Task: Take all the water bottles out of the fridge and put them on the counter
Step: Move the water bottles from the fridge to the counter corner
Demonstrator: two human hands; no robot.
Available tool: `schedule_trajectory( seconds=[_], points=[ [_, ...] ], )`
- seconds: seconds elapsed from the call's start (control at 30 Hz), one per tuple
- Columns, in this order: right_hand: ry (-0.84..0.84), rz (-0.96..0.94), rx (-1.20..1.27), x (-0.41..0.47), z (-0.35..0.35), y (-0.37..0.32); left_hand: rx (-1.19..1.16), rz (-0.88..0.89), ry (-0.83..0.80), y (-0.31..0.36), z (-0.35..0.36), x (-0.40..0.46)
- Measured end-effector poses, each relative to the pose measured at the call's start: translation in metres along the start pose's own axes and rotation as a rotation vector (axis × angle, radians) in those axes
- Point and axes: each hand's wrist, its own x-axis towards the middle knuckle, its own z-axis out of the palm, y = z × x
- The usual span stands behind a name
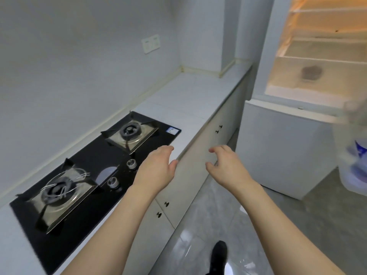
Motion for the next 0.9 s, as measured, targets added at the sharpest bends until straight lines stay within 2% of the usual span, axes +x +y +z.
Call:
schedule_trajectory(
  seconds=[0.4,0.63,0.9],
  points=[
    [0.066,0.256,-0.104,0.102,-0.081,0.086,-0.118,0.183,-0.125,0.074,0.062,0.179],
    [0.192,0.443,-0.171,0.098,-0.144,0.148,-0.132,0.331,-0.163,0.159,0.082,0.236],
    [0.276,0.615,-0.303,0.060,-0.201,0.210,-0.149,0.469,-0.232,0.261,0.113,0.244]
  ],
)
